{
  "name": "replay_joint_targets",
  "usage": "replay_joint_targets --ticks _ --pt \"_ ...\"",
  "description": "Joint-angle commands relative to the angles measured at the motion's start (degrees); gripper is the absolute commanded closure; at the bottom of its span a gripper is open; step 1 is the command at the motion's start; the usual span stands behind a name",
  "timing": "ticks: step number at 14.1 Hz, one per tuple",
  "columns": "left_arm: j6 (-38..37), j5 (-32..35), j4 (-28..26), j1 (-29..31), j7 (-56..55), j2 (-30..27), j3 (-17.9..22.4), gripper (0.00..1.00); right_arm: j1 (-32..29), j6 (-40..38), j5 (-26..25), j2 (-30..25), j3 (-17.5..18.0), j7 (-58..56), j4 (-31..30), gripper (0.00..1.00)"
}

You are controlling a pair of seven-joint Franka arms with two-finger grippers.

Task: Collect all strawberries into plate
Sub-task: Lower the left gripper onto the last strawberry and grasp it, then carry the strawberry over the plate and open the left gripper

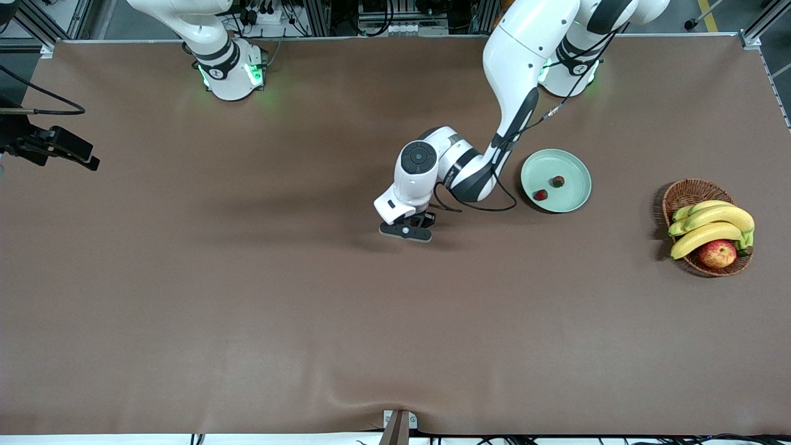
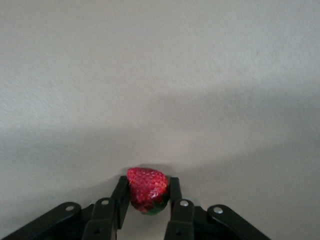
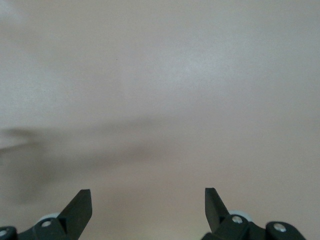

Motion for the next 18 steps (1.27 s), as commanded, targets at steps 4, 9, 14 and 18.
replay_joint_targets --ticks 4,9,14,18 --pt "-6.51 0.0 -1.67 4.04 2.64 -5.88 0.33 1.0 -1.24 -1.08 -1.16 -0.6 1.35 0.54 0.5 0.0" --pt "-7.23 0.0 -9.4 9.84 4.95 -13.44 0.16 0.99 -1.33 -1.08 -1.08 -0.6 1.35 0.8 0.5 0.0" --pt "-7.23 0.0 -17.49 15.03 8.36 -20.2 0.25 0.92 -1.33 -1.09 -0.99 -0.6 1.35 0.45 0.5 0.0" --pt "-7.05 0.0 -24.52 20.03 14.07 -25.66 0.16 0.91 -1.15 -1.17 -0.73 -0.6 1.35 0.54 0.41 0.0"
